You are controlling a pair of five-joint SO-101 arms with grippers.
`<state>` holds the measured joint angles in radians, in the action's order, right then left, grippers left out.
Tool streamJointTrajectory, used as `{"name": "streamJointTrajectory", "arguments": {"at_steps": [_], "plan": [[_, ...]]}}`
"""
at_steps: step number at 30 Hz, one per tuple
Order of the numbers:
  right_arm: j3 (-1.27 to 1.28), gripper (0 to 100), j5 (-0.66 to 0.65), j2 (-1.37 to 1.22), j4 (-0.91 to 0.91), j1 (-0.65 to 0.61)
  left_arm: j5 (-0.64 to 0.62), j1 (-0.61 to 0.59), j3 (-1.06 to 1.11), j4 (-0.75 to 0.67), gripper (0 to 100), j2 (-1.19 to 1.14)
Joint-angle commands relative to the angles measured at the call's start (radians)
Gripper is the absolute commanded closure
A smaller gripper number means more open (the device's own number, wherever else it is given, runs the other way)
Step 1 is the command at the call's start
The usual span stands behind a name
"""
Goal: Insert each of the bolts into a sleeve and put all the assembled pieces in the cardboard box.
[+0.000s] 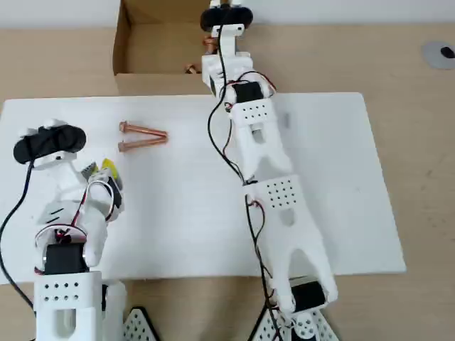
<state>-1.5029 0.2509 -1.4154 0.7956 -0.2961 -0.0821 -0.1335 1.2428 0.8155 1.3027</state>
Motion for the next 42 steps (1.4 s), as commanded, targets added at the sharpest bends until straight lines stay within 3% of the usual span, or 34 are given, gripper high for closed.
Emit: {"name": "streamJointTrajectory", "arguments": {"at_steps": [1,6,11,22,29,34,37,42], "plan": [[-0.073,73.0,0.002,0.005,0.049,0.028,-0.015,-0.008,-0.009,0.006,93,0.007],[-0.170,74.7,0.002,0.008,0.150,0.027,-0.012,-0.012,-0.008,0.006,93,0.007],[-0.165,99.6,0.006,0.101,0.273,0.041,-0.012,-0.011,-0.008,0.006,93,0.007],[-0.165,98.8,0.006,0.438,0.660,0.041,-0.011,-0.012,-0.008,0.006,93,0.007],[-0.159,98.8,0.003,0.639,1.003,0.044,-0.014,-0.006,-0.008,0.011,93,0.002],[-0.094,98.7,0.003,0.688,0.996,0.111,0.002,-0.014,0.026,0.011,93,-0.002],[-0.016,98.6,-0.008,0.745,0.996,0.114,0.100,-0.023,0.020,0.012,93,-0.005],[0.344,98.6,-0.107,0.915,0.996,0.096,0.103,-0.021,-0.160,0.110,93,-0.162]]}}
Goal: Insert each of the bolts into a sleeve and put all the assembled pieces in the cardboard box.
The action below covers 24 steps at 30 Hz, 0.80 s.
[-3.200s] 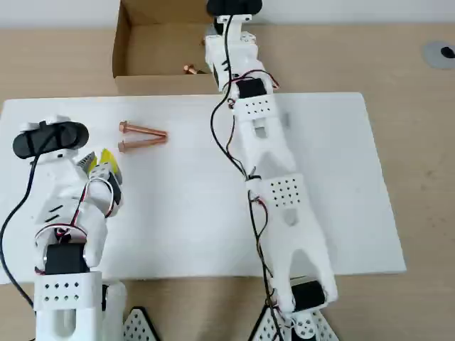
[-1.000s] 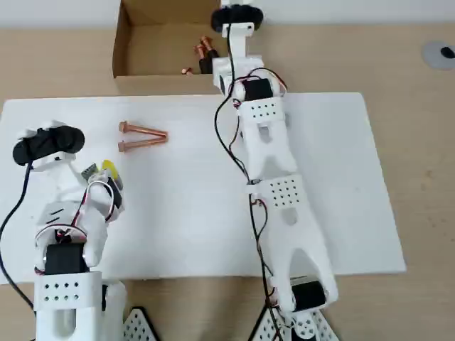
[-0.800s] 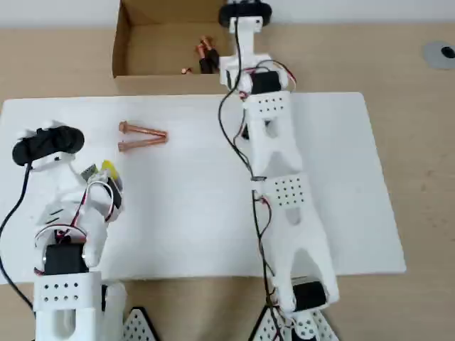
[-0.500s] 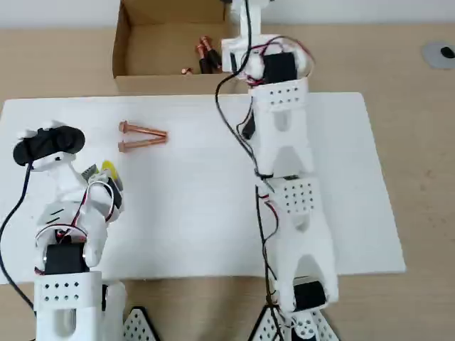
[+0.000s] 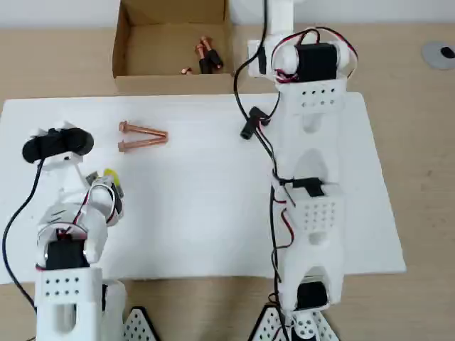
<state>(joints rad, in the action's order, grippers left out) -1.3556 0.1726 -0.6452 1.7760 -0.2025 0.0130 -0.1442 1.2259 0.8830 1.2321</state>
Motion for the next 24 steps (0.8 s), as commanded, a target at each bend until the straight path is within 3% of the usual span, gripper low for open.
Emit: {"name": "streamJointTrajectory", "arguments": {"at_steps": [1,6,10,13,18,20,24], "plan": [[0.300,98.6,-0.029,0.197,0.015,-0.008,0.008,-0.011,-0.196,0.058,93,-0.153],[0.869,98.6,-0.048,0.562,0.014,-0.087,-0.031,-0.006,-0.450,0.103,93,-0.472],[1.247,98.6,-0.258,0.831,0.012,-0.133,-0.043,-0.005,-0.603,0.103,93,-0.670],[1.409,98.6,-0.407,0.978,0.005,-0.099,-0.038,0.006,-0.732,0.101,93,-0.788],[1.512,98.6,-0.459,1.044,-0.094,0.015,-0.011,0.046,-0.933,0.086,93,-0.997],[1.523,98.5,-0.474,1.013,-0.115,0.028,-0.147,0.051,-0.993,0.087,93,-1.087],[1.518,98.5,-0.440,0.894,-0.114,0.031,-0.637,0.048,-1.020,0.078,93,-1.205]]}}
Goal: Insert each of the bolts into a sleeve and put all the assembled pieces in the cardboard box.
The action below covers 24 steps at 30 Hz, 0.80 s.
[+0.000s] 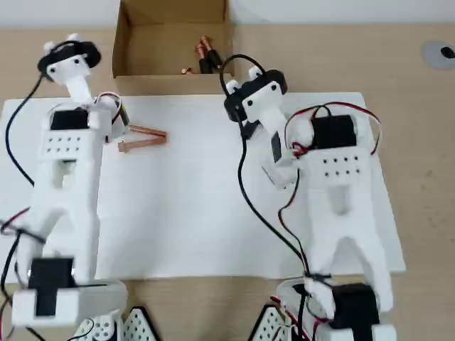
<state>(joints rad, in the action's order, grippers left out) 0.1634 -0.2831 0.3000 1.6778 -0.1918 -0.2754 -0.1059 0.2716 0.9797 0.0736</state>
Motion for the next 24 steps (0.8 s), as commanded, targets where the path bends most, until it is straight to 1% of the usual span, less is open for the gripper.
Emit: {"name": "streamJointTrajectory", "arguments": {"at_steps": [1,3,4,6,15,19,22,24], "plan": [[-0.001,98.5,0.025,-0.079,-0.015,0.021,-0.459,0.017,-0.069,-0.021,93,-0.067],[-0.002,98.5,0.031,-0.125,-0.017,0.018,-0.651,0.043,-0.068,-0.012,93,-0.093],[-0.008,98.5,0.034,-0.142,-0.017,0.016,-0.717,0.048,-0.058,0.002,93,-0.099],[-0.031,98.5,0.034,-0.160,-0.017,0.016,-0.793,0.055,-0.046,0.006,93,-0.110],[-0.128,98.5,0.032,-0.168,0.020,0.016,-0.922,0.052,-0.057,0.003,93,-0.197],[-0.148,98.5,0.032,-0.168,0.041,0.016,-0.945,0.046,-0.074,-0.012,93,-0.249],[-0.148,98.5,0.031,-0.168,0.044,0.016,-0.942,0.046,-0.095,-0.032,99,-0.289],[-0.148,98.5,0.032,-0.168,0.044,0.016,-0.942,0.046,-0.121,-0.040,99,-0.314]]}}
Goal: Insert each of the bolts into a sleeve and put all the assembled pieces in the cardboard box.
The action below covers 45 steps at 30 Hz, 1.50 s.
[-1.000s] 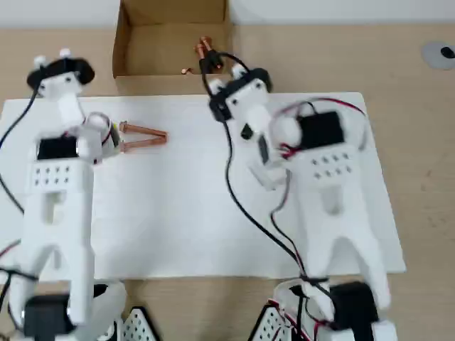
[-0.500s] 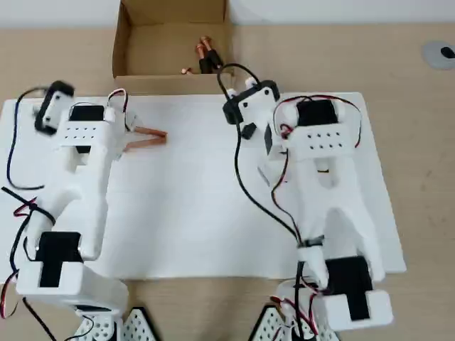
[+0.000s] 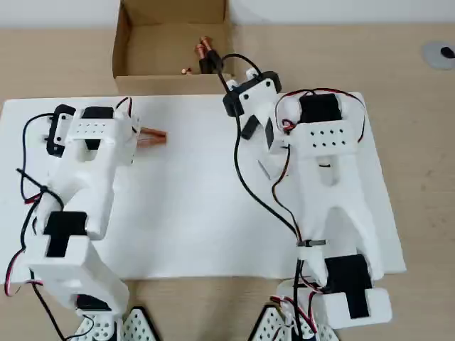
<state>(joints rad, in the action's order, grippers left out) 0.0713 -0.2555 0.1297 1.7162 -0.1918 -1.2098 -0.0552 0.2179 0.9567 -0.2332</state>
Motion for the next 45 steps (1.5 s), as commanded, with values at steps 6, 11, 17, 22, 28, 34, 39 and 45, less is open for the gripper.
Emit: {"name": "streamJointTrajectory", "arguments": {"at_steps": [6,11,17,22,28,34,39,45], "plan": [[-0.056,98.5,0.003,0.002,0.006,0.015,-0.008,-0.005,-0.117,-0.011,99,-0.064],[-0.056,98.5,0.003,0.002,0.006,0.015,-0.008,-0.002,-0.117,-0.008,99,-0.088],[-0.058,98.5,0.003,0.004,0.009,0.015,-0.006,-0.005,-0.117,-0.008,99,-0.108],[-0.056,98.5,0.003,0.005,0.009,0.015,0.005,-0.006,-0.117,-0.006,99,-0.105],[-0.053,98.5,0.005,0.002,0.009,0.015,0.130,-0.009,-0.170,0.077,99,-0.036],[-0.050,98.5,0.005,0.001,0.018,0.015,0.153,-0.066,-0.178,0.120,98,0.022],[-0.050,98.5,0.006,-0.001,0.021,0.015,0.192,-0.106,-0.216,0.121,86,0.019],[-0.050,98.5,0.006,-0.001,0.023,0.015,0.180,-0.129,-0.198,0.061,84,0.015]]}}
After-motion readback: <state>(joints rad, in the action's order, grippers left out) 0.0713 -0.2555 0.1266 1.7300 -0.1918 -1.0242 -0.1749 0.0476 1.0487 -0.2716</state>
